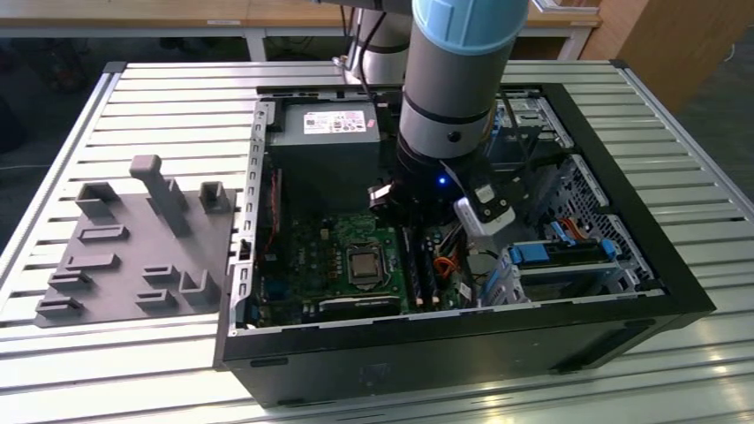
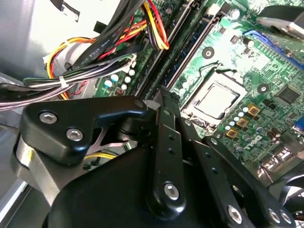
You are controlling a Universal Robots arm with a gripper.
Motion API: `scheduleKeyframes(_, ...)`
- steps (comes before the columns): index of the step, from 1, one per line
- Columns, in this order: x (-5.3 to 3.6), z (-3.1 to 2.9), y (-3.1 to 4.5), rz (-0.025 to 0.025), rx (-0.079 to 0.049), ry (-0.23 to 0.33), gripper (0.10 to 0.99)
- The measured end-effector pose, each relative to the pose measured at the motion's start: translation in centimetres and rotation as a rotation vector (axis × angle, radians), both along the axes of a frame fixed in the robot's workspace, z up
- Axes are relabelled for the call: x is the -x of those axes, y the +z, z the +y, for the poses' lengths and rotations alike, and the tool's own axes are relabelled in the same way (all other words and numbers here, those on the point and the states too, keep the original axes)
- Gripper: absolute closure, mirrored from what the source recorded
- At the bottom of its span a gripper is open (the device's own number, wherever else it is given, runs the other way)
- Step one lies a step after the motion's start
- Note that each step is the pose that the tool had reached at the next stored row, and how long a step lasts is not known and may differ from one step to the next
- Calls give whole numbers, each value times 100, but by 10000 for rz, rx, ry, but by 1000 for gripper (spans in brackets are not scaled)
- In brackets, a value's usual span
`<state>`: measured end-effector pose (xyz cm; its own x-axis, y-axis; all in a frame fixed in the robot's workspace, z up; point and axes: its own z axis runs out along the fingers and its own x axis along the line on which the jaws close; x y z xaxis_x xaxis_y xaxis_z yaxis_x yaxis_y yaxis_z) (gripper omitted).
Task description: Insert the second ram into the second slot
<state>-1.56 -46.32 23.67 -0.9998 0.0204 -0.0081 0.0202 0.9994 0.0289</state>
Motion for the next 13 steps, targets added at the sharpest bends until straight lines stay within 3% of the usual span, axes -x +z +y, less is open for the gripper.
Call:
scheduleKeyframes(7,2,0,78,1,0,1,980)
scheduleKeyframes(13,2,0,79,1,-3,1,980)
